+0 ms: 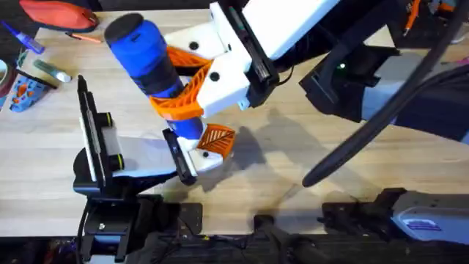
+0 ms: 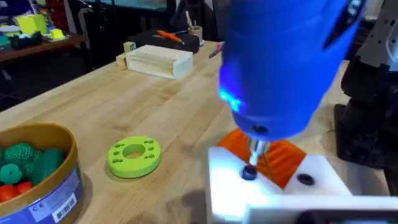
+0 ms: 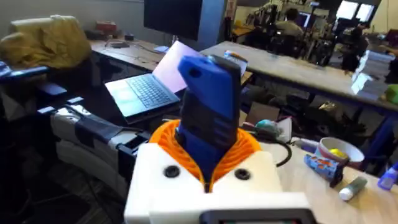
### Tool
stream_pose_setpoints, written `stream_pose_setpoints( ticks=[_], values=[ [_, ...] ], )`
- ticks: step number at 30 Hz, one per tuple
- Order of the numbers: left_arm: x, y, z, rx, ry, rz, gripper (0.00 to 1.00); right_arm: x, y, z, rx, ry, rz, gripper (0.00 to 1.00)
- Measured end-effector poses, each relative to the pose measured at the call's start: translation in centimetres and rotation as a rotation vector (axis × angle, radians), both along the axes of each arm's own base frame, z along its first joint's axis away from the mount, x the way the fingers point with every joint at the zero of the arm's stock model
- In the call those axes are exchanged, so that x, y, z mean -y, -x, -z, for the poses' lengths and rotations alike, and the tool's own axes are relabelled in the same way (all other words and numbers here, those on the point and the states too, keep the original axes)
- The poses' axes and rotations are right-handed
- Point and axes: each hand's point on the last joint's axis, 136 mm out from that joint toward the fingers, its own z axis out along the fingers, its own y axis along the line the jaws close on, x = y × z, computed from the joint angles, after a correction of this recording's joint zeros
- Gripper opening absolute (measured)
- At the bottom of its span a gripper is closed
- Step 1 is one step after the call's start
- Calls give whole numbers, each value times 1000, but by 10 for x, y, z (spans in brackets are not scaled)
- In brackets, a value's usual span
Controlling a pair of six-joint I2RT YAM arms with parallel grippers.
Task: Pick up the gripper from the table and insert it into the empty holder that is missing its gripper. Then pick up a screw, insert it into the mounting hole, and use the screwdriver to tighten it. Finally, clean up the table by picking up the vegetable and placing it into the bucket.
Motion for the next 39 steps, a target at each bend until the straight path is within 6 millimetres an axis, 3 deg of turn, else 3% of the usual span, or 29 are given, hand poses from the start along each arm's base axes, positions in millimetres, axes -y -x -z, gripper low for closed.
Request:
stream_pose_setpoints(
  ticks=[39],
  values=[
    [0, 0, 0, -1, 0, 0, 16, -1, 1, 11, 17, 25, -13, 20]
  ],
)
